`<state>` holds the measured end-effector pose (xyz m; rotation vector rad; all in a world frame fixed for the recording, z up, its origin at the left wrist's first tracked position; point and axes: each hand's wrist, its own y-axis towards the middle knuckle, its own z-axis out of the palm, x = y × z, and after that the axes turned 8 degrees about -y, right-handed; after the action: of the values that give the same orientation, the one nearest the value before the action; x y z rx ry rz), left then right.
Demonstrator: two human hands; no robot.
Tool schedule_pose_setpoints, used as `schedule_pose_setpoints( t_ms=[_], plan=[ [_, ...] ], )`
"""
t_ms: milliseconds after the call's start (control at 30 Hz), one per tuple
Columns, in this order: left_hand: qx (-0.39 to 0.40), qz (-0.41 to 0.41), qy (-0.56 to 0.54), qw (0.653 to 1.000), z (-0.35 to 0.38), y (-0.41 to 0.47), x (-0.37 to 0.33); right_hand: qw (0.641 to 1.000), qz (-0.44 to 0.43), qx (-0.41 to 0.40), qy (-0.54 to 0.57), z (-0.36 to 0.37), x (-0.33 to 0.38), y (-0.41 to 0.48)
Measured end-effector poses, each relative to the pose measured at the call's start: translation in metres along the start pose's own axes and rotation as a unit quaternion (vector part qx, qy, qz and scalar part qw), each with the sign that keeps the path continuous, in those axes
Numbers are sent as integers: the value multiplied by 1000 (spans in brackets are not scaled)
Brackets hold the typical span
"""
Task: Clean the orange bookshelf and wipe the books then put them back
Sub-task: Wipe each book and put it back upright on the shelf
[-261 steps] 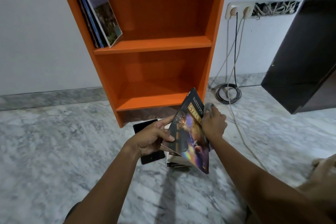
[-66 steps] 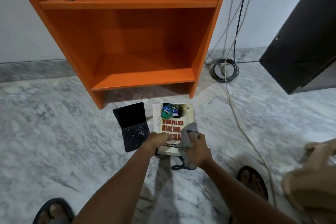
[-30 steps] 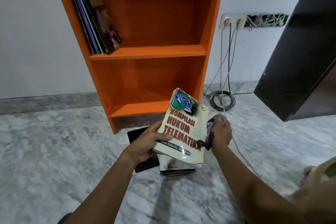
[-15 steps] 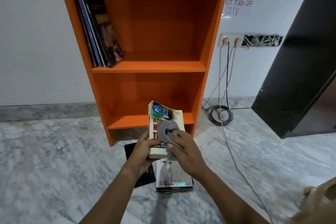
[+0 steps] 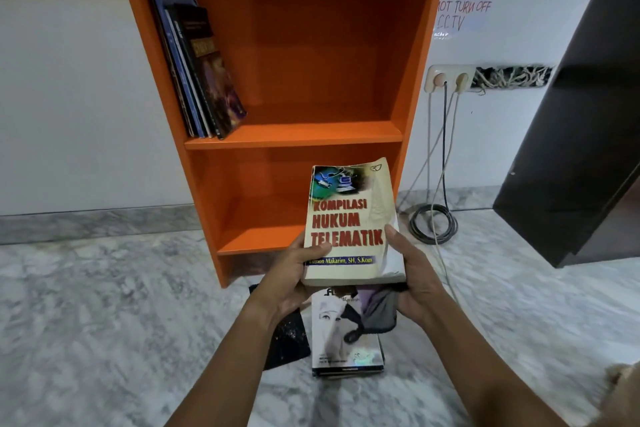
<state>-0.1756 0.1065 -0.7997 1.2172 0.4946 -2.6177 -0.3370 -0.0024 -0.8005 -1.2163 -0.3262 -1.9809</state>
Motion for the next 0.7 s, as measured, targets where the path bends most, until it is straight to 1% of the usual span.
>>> schedule_pose_setpoints(
  t_ms=[133, 267, 333, 400, 433, 467, 500, 567, 600, 667, 700],
  plan=[
    [-12, -17, 82, 996, -9, 0, -2, 997, -17, -46, -65, -2, 6, 2],
    [-20, -30, 85, 996, -11, -2, 1, 976, -41, -85, -199, 5, 6, 5],
    [-35, -20, 161, 986, -13, -1, 2, 965, -73, -98, -232, 8, 5, 6],
    [-41, 10, 254, 966, -8, 1, -1, 953, -131, -96, -257, 10, 1, 4],
    [-39, 28, 271, 961, 0, 0, -3, 941, -162, -88, -283, 12, -2, 3],
    [-36, 42, 264, 963, 10, 1, -5, 922, -189, -83, -327, 13, -7, 2],
    [-33, 44, 233, 971, 18, 2, -6, 899, -213, -74, -376, 16, -12, 0],
    [-48, 29, 122, 991, 29, 8, -8, 839, -251, -53, -480, 21, -24, -3],
    [-53, 20, 69, 996, 29, 11, -9, 798, -276, -46, -534, 26, -30, -5],
    [-52, 19, -29, 998, 23, 11, -10, 700, -333, -36, -631, 36, -37, -8],
    [-48, 24, -70, 996, 21, 9, -8, 666, -346, -20, -661, 39, -38, -9]
  ],
)
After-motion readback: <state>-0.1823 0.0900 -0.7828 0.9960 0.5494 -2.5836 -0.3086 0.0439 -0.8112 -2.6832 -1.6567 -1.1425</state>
